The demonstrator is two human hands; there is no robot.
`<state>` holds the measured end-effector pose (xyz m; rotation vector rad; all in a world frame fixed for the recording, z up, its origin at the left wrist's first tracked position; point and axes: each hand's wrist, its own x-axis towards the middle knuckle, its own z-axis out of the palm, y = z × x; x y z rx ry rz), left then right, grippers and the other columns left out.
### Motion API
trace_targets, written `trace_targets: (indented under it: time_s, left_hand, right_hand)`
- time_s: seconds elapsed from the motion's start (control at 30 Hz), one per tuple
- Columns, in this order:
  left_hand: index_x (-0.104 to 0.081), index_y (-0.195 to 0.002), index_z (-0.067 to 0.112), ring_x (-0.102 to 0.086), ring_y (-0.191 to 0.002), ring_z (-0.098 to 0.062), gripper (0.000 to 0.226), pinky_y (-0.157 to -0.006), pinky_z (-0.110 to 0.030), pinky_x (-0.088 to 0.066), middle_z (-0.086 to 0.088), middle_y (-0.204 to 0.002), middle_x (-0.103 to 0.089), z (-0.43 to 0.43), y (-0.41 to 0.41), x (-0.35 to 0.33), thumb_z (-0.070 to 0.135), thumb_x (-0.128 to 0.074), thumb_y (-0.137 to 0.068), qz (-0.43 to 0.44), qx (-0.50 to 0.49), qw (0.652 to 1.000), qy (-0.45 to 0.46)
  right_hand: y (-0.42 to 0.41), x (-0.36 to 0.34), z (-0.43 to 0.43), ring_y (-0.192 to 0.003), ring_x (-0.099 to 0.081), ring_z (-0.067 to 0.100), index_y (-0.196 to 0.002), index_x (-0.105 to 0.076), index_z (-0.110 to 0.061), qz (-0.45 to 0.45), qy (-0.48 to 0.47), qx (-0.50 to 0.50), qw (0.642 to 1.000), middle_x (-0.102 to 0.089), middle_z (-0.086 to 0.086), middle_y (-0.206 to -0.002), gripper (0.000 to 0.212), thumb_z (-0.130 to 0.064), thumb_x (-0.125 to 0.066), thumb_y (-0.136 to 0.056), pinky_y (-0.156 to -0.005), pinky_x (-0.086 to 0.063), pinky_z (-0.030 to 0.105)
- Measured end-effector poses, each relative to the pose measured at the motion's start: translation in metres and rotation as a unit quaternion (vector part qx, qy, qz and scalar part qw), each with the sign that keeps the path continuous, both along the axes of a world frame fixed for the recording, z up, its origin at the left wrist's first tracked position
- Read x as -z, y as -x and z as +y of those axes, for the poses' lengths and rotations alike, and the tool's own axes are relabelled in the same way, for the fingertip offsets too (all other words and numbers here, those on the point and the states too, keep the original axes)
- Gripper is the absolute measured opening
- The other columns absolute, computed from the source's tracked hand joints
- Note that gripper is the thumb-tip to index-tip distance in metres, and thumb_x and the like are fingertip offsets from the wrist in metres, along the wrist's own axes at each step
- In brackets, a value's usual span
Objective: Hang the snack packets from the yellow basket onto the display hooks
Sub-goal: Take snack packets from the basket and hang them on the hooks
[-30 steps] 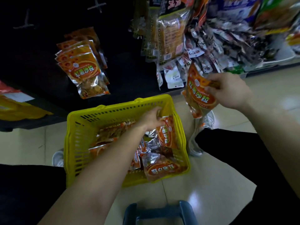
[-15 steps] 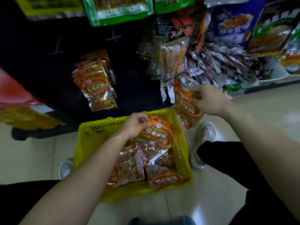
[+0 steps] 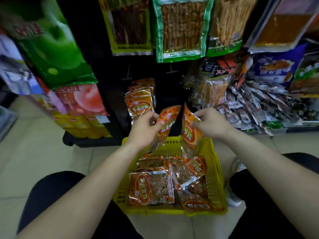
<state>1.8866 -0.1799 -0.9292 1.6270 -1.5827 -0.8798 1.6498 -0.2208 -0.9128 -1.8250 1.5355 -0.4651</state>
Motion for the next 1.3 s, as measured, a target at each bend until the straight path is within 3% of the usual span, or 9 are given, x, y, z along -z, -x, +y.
trace_targets:
  time_s: [0.3,0.4,0.53,0.67,0.73,0.87,1.03,1.17,1.3]
  left_hand:
    - [-0.056,-0.095,0.032,-0.068,-0.095,-0.008,0.019,-0.081,-0.045,-0.056,0.014,-0.1,-0.071,-0.017,0.023,0.007,0.049,-0.06,-0.088,-0.055,0.077,0.994,0.048]
    - [-0.055,-0.104,0.04,-0.065,-0.109,-0.003,0.027,-0.089,-0.04,-0.056,0.021,-0.12,-0.067,-0.023,0.027,0.014,0.056,-0.06,-0.084,-0.064,0.094,0.993,0.041]
    - [-0.054,-0.118,0.044,-0.067,-0.096,-0.001,0.039,-0.085,-0.033,-0.057,0.023,-0.14,-0.055,-0.03,0.032,0.021,0.059,-0.057,-0.083,-0.106,0.12,0.987,0.032]
    - [-0.057,-0.13,0.043,-0.046,-0.122,0.01,0.04,-0.101,-0.021,-0.045,0.023,-0.151,-0.042,-0.033,0.03,0.029,0.047,-0.06,-0.09,-0.117,0.151,0.981,0.022]
    - [-0.065,-0.124,0.04,-0.049,-0.128,0.004,0.032,-0.106,-0.025,-0.043,0.023,-0.146,-0.05,-0.039,0.024,0.027,0.039,-0.063,-0.093,-0.096,0.148,0.984,0.003]
    - [-0.07,-0.094,0.03,-0.065,-0.088,0.002,0.008,-0.084,-0.037,-0.056,0.019,-0.092,-0.07,-0.051,-0.003,0.018,0.025,-0.073,-0.089,-0.055,0.008,0.998,0.034]
    - [-0.048,-0.134,0.037,-0.058,-0.112,-0.003,0.063,-0.094,-0.026,-0.05,0.016,-0.127,-0.059,-0.05,-0.02,0.016,0.032,-0.082,-0.081,0.019,0.0,0.998,-0.061]
    - [-0.071,-0.109,0.02,-0.07,-0.1,-0.003,0.017,-0.084,-0.018,-0.055,0.005,-0.104,-0.076,-0.045,-0.015,0.015,0.02,-0.069,-0.092,0.102,0.05,0.992,-0.059]
    - [-0.072,-0.096,0.016,-0.074,-0.088,-0.01,0.01,-0.072,-0.016,-0.056,0.002,-0.092,-0.078,-0.043,-0.014,0.014,0.025,-0.07,-0.092,0.12,0.009,0.991,-0.055]
  right_hand:
    - [-0.038,-0.005,-0.017,-0.063,-0.066,0.031,-0.081,-0.074,-0.004,-0.274,-0.119,0.074,0.952,-0.067,0.021,-0.07,0.033,-0.016,-0.049,-0.1,-0.064,-0.06,0.042]
    - [-0.034,-0.004,-0.029,-0.064,-0.065,0.03,-0.08,-0.073,-0.006,-0.27,-0.128,0.056,0.953,-0.064,0.02,-0.067,0.036,-0.019,-0.045,-0.099,-0.069,-0.061,0.047]
    - [-0.03,0.003,-0.043,-0.057,-0.063,0.02,-0.068,-0.071,-0.015,-0.26,-0.136,0.044,0.955,-0.059,0.007,-0.057,0.04,-0.034,-0.052,-0.098,-0.07,-0.062,0.047]
    - [-0.025,0.006,-0.055,-0.069,-0.072,0.033,-0.079,-0.074,-0.009,-0.166,-0.106,-0.018,0.98,-0.07,0.02,-0.07,0.021,-0.016,-0.059,-0.092,-0.069,-0.062,0.049]
    - [-0.019,0.008,-0.063,-0.077,-0.07,0.038,-0.083,-0.072,-0.005,-0.113,-0.079,-0.047,0.989,-0.071,0.023,-0.08,0.018,-0.01,-0.057,-0.091,-0.074,-0.059,0.055]
    - [-0.002,0.007,-0.072,-0.081,-0.071,0.021,-0.086,-0.071,-0.015,-0.036,-0.077,-0.112,0.99,-0.074,0.004,-0.083,0.019,-0.016,-0.056,-0.099,-0.078,-0.057,0.049]
    - [0.007,0.005,-0.068,-0.08,-0.07,0.009,-0.09,-0.071,-0.022,-0.036,-0.098,-0.179,0.978,-0.074,-0.003,-0.085,0.018,-0.021,-0.056,-0.101,-0.072,-0.055,0.036]
    - [0.006,0.002,-0.064,-0.077,-0.069,0.004,-0.094,-0.071,-0.019,-0.038,-0.126,-0.208,0.969,-0.074,-0.003,-0.085,0.017,-0.021,-0.056,-0.101,-0.07,-0.05,0.028]
    - [0.006,0.004,-0.064,-0.081,-0.072,0.008,-0.103,-0.069,-0.022,-0.075,-0.135,-0.203,0.967,-0.076,-0.004,-0.091,0.014,-0.019,-0.055,-0.101,-0.071,-0.054,0.03]
